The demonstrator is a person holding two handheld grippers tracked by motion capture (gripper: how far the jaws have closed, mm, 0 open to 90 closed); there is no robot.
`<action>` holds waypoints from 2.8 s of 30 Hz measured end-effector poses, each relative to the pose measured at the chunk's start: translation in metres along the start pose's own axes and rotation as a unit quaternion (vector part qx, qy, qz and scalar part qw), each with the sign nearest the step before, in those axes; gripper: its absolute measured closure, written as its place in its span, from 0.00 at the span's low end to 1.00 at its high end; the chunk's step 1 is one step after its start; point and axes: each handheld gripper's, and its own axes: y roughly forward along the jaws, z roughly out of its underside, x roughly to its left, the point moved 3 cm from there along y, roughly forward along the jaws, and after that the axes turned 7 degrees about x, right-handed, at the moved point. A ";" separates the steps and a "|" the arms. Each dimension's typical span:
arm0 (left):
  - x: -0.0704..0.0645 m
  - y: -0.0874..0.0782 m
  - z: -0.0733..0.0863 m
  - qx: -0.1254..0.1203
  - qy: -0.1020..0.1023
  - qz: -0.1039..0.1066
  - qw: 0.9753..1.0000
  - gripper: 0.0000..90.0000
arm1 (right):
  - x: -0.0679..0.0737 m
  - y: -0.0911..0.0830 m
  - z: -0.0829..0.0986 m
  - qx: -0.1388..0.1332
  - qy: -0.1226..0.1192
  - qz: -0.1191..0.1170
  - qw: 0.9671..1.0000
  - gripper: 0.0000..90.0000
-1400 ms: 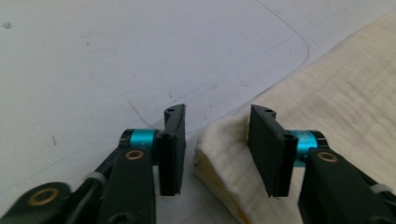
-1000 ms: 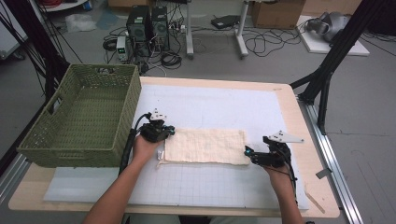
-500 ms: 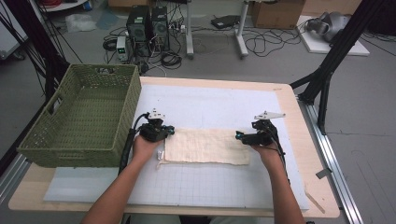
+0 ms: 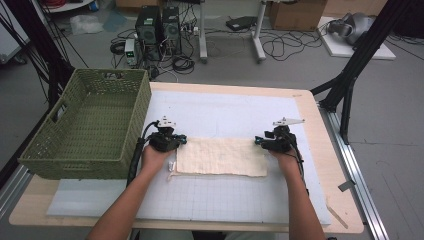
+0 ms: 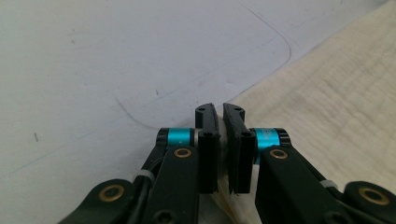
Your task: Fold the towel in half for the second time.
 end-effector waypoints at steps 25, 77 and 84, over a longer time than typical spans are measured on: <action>0.003 -0.021 -0.009 -0.083 -0.008 0.020 0.996 0.95 | 0.013 -0.005 -0.005 -0.020 -0.066 0.017 0.997 0.96; -0.040 -0.076 0.025 -0.124 0.007 0.063 0.990 0.55 | 0.066 -0.061 0.070 -0.025 -0.109 -0.033 0.993 0.95; -0.044 -0.052 0.021 -0.077 0.007 0.067 0.995 0.66 | 0.066 -0.062 0.069 -0.024 -0.102 -0.042 0.994 0.88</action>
